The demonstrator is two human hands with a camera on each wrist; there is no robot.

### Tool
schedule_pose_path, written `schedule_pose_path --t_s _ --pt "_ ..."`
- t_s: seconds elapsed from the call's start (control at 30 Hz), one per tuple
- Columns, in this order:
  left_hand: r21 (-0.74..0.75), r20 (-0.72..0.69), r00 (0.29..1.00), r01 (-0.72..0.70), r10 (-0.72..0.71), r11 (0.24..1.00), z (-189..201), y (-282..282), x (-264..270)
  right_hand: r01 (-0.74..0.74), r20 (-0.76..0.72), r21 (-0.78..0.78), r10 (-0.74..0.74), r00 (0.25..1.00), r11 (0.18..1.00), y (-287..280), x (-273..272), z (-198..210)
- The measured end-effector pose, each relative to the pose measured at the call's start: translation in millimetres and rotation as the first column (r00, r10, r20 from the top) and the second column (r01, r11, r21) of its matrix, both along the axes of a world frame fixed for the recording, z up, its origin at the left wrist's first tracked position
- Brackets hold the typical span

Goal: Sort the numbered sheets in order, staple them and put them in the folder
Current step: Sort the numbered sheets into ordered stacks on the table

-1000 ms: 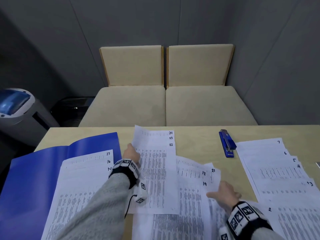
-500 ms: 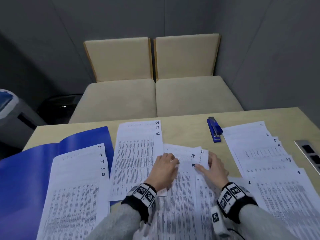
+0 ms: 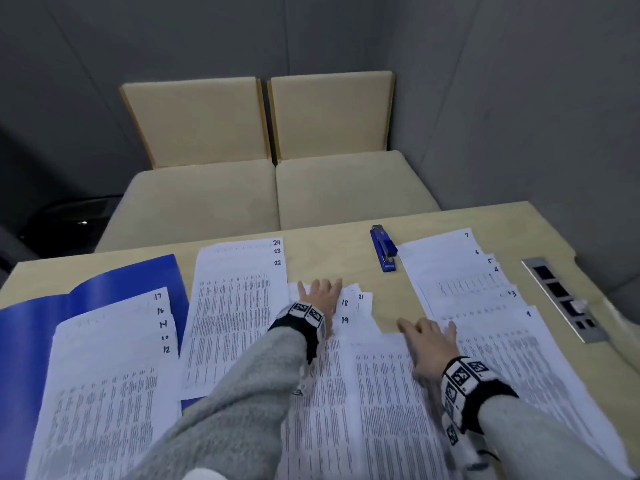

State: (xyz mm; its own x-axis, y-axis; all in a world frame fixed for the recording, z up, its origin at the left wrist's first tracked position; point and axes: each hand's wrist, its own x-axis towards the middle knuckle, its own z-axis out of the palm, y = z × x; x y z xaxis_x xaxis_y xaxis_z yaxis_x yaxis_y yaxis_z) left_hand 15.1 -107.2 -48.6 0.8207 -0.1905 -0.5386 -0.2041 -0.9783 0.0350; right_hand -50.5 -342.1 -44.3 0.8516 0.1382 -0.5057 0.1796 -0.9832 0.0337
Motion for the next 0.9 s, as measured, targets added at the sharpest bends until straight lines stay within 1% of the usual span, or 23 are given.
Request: schedule_pose_path --t_s 0.2,0.27,0.33,0.4,0.47,0.53,0.6,0.67,0.77,0.9 --pt "0.046 0.043 0.999 -0.014 0.012 0.999 3.4 -4.7 -1.1 -0.031 -0.014 0.004 0.031 0.999 1.0 -1.7 -0.5 1.0" --pt "0.054 0.056 0.998 -0.025 0.022 0.998 5.3 -5.2 -1.3 -0.043 -0.023 0.047 0.044 0.999 0.998 -2.4 -0.2 2.4" --pt "0.074 0.073 0.997 -0.011 0.006 0.997 5.9 -5.5 -1.5 -0.04 -0.017 0.135 0.043 0.999 0.99 -4.6 -0.9 2.5" --pt "0.07 0.095 0.995 0.009 -0.015 0.998 5.8 -6.3 -2.7 -0.015 -0.038 0.242 0.025 0.999 0.97 -7.9 -1.3 4.5" --pt "0.032 0.107 0.994 0.011 -0.014 0.999 6.5 -7.2 -5.2 0.038 -0.079 0.323 -0.013 0.997 0.946 -13.7 1.1 11.1" --pt "-0.014 0.112 0.994 -0.007 0.009 1.0 4.2 -7.6 -8.8 0.072 -0.114 0.361 -0.033 0.993 0.93 -22.6 4.3 19.9" --pt "-0.038 0.129 0.991 -0.023 0.028 0.999 2.3 -8.1 -11.3 0.072 -0.119 0.406 -0.026 0.993 0.911 -31.3 6.8 26.9" --pt "-0.064 0.127 0.991 -0.038 0.045 0.997 1.6 -9.8 -12.9 0.118 -0.146 0.431 -0.06 0.987 0.895 -37.2 6.2 30.7" --pt "-0.052 0.099 0.994 -0.05 0.055 0.997 2.7 -14.1 -13.3 0.16 -0.157 0.474 -0.095 0.983 0.866 -40.5 5.2 34.7" --pt "-0.031 0.074 0.994 -0.076 0.079 0.997 4.2 -20.2 -9.8 0.241 -0.226 0.493 -0.144 0.963 0.836 -42.0 2.3 44.1"
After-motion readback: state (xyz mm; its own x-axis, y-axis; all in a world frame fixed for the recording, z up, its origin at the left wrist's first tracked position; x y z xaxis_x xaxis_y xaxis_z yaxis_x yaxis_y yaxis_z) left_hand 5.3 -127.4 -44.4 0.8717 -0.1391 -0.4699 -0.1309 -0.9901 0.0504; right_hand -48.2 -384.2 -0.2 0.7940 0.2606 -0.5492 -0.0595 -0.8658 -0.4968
